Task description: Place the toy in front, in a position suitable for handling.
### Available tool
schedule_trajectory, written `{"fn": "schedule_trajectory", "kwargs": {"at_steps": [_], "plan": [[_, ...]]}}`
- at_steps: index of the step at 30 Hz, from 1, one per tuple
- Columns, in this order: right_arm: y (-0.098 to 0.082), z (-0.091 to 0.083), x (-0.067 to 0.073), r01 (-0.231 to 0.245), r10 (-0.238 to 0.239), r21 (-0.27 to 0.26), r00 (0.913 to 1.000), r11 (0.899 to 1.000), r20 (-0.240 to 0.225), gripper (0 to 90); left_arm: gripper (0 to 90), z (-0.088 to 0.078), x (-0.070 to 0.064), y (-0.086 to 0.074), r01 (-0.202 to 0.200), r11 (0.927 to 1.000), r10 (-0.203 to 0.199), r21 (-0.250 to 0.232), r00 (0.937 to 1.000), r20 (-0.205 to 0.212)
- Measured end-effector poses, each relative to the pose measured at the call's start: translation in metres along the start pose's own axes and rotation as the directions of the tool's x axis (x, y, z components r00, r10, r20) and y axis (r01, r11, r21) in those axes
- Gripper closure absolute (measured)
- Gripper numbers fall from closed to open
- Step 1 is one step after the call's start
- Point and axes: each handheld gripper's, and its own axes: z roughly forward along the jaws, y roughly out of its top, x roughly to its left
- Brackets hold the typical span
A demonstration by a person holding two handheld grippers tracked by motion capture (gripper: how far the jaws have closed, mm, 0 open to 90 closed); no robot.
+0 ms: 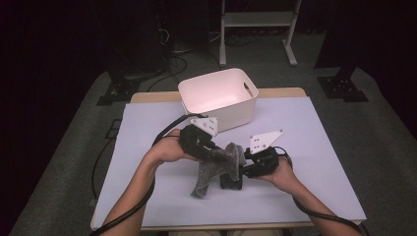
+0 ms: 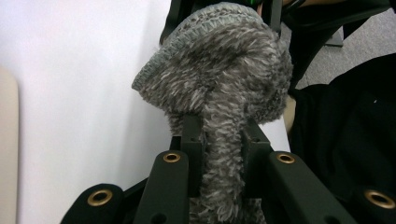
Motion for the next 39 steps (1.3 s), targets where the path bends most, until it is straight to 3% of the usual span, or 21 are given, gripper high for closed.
{"fn": "schedule_trajectory", "kwargs": {"at_steps": [3, 12, 16, 20, 23, 31, 36, 39], "plan": [[0.005, 0.004, -0.001, 0.027, -0.027, 0.027, 0.9996, 0.999, 0.005, 62.8, 76.2, 0.001, 0.003, 0.001, 0.012, 0.9999, -0.012, 0.009, 0.9999, -0.009], [-0.003, -0.012, -0.002, -0.002, 0.001, 0.036, 0.9999, 0.999, 0.015, 62.7, 76.1, 0.009, 0.006, -0.006, 0.026, 0.9996, -0.026, 0.014, 0.9997, -0.002], [-0.002, -0.018, -0.003, -0.014, 0.013, 0.074, 0.9998, 0.997, 0.013, 62.4, 76.1, 0.018, 0.006, -0.004, 0.018, 0.9998, -0.018, 0.009, 0.9997, 0.017], [0.003, -0.020, 0.001, -0.004, 0.002, 0.149, 0.9998, 0.989, 0.017, 61.9, 76.1, 0.026, 0.004, 0.002, -0.007, 0.9999, 0.007, 0.014, 0.9991, 0.041], [0.005, -0.021, 0.002, -0.016, 0.014, 0.187, 0.9998, 0.982, 0.013, 61.4, 76.1, 0.029, 0.003, 0.002, 0.002, 0.9999, -0.003, 0.016, 0.9990, 0.045], [0.004, -0.027, 0.003, -0.017, 0.013, 0.248, 0.9998, 0.969, 0.018, 60.9, 76.2, 0.046, 0.006, -0.017, 0.042, 0.9985, -0.044, 0.035, 0.9967, 0.068], [0.004, -0.033, 0.007, -0.002, -0.014, 0.315, 0.9987, 0.949, 0.048, 60.9, 76.1, 0.052, 0.005, -0.015, 0.027, 0.9989, -0.030, 0.038, 0.9965, 0.078], [0.001, -0.037, 0.008, -0.006, -0.012, 0.324, 0.9985, 0.946, 0.054, 61.0, 76.2, 0.053, 0.005, -0.014, 0.028, 0.9989, -0.031, 0.037, 0.9963, 0.080]]}}
